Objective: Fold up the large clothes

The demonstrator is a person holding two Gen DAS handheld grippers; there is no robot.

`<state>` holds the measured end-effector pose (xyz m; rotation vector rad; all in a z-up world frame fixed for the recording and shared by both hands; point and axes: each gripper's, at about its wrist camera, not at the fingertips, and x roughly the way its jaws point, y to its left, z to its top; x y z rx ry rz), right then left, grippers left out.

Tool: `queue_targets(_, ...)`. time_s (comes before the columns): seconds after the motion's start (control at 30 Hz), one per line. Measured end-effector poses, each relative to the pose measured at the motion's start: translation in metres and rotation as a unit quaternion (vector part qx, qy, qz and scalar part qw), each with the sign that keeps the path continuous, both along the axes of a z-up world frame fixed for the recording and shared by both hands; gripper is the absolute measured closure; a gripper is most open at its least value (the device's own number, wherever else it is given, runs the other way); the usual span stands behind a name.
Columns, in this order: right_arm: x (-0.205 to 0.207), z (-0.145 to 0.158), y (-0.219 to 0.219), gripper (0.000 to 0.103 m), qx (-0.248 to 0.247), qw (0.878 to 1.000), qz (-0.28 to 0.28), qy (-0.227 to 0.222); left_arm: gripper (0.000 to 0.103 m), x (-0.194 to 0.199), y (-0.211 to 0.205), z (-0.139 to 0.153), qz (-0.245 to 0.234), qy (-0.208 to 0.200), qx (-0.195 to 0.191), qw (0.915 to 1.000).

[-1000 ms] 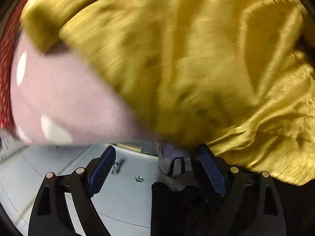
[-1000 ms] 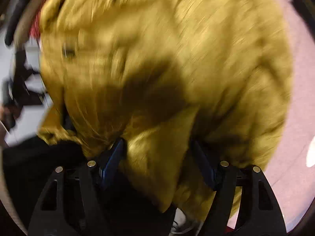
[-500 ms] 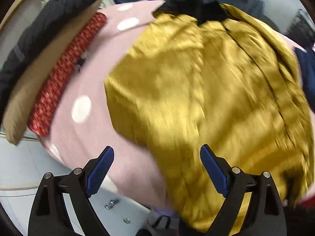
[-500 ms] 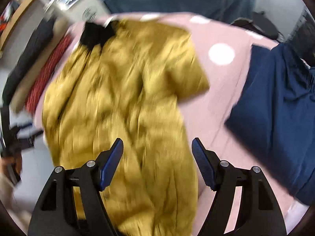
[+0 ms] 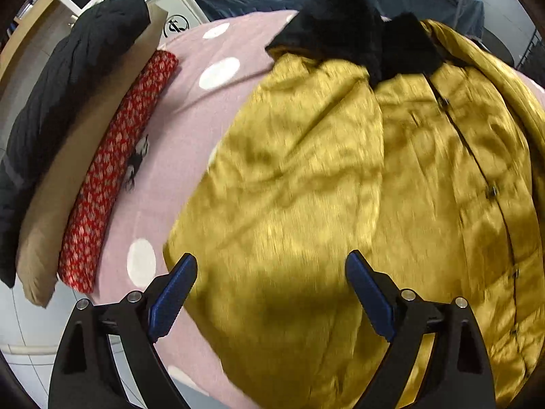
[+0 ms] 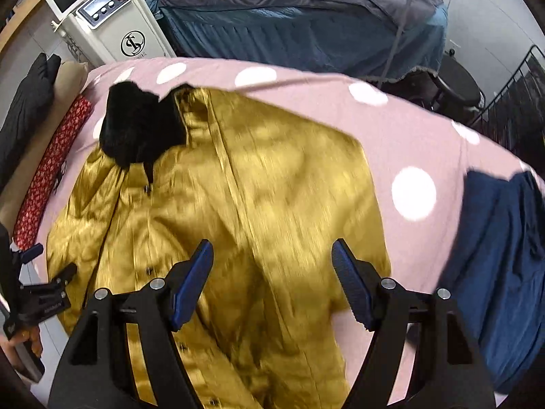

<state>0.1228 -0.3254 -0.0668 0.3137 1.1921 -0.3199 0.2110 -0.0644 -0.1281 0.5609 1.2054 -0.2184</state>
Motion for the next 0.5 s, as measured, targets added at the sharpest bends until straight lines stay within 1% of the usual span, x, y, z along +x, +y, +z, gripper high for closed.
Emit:
queue_targets(0.1, 0.05, -0.006, 0.0, 0.031, -0.003, 1.0, 0.01, -0.004, 0.016, 0.025, -0.013, 0.001, 0.013, 0.002, -0.018, 0.9998)
queue_targets(0.17, 0.08, -0.01, 0.001, 0.031, -0.01, 1.0, 0.019, 0.004, 0.016, 0.041, -0.026, 0.003, 0.016, 0.002, -0.03, 0.9994)
queue_targets(0.23, 0.115, -0.018, 0.004, 0.031, -0.023, 0.999, 0.039, 0.017, 0.016, 0.058, -0.043, 0.0, 0.009, 0.0, -0.033, 0.9994)
queue_targets(0.33, 0.156, -0.043, 0.01, 0.031, -0.073, 0.993, 0.063, 0.062, 0.016, 0.075, -0.065, -0.011, 0.0, 0.008, -0.021, 0.9998)
queue_targets(0.4, 0.173, -0.06, 0.013, 0.031, -0.082, 0.99, 0.073, 0.085, 0.016, 0.08, -0.075, -0.021, -0.008, 0.015, -0.016, 0.9997)
queue_targets(0.43, 0.181, -0.069, 0.015, 0.031, -0.084, 0.989, 0.078, 0.096, 0.016, 0.082, -0.079, -0.027, -0.012, 0.018, -0.007, 0.9997)
queue_targets(0.47, 0.185, -0.075, 0.017, 0.033, -0.087, 0.987, 0.084, 0.102, 0.016, 0.084, -0.081, -0.032, -0.014, 0.019, 0.0, 0.9997)
queue_targets(0.5, 0.19, -0.082, 0.021, 0.038, -0.095, 0.985, 0.093, 0.108, 0.016, 0.085, -0.082, -0.038, -0.015, 0.023, 0.006, 0.9996)
